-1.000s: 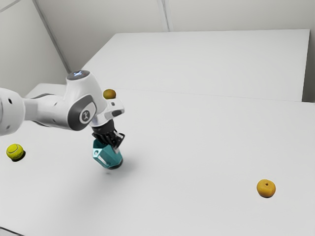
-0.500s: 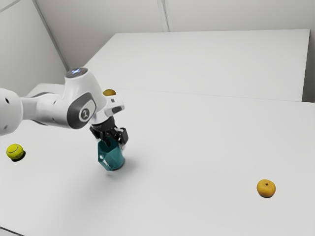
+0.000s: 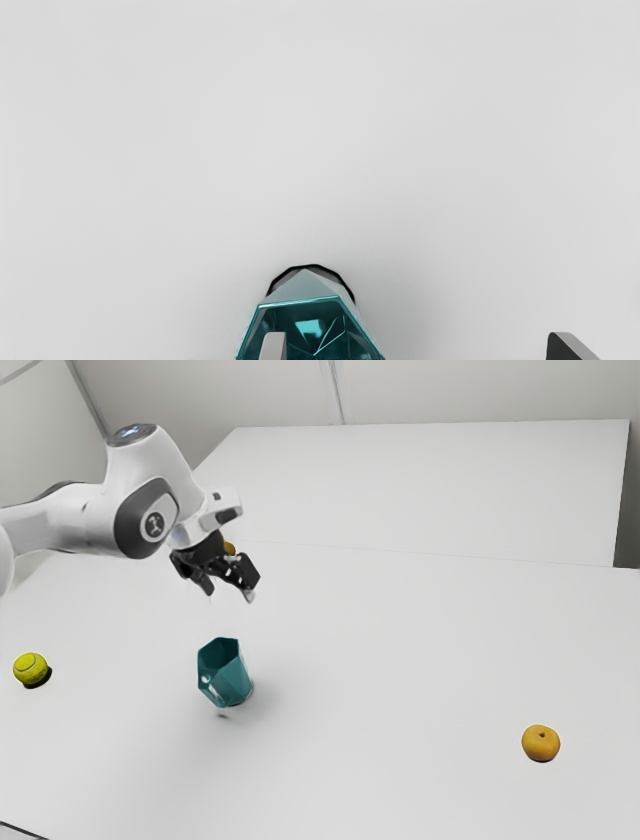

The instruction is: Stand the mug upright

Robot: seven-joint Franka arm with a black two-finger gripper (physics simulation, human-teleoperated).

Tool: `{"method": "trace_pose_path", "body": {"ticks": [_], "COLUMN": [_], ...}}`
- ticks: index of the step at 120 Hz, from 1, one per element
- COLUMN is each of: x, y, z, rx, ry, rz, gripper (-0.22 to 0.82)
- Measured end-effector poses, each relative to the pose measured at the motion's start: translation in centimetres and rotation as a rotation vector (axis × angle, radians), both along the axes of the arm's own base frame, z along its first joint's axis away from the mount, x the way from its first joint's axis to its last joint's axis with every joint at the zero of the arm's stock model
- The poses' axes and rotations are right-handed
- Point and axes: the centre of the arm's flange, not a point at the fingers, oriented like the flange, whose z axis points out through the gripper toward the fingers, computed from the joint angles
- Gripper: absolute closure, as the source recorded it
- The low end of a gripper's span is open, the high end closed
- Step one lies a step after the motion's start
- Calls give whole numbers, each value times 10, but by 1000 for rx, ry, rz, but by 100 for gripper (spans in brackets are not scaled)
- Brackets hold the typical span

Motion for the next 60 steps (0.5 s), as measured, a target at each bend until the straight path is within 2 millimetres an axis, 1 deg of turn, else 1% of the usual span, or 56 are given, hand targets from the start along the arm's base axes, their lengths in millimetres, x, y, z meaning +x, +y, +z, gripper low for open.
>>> {"method": "trace_pose_path", "body": {"ticks": [5,17,38,60], "x": [4,10,23,21], "y": [0,0,2,7], "z": [11,28,72,111], "rx": [-1,-3,-4,-2], "ry": [12,49,89,119], "rz": [0,1,2,9], "gripper": [3,3,2,2]}}
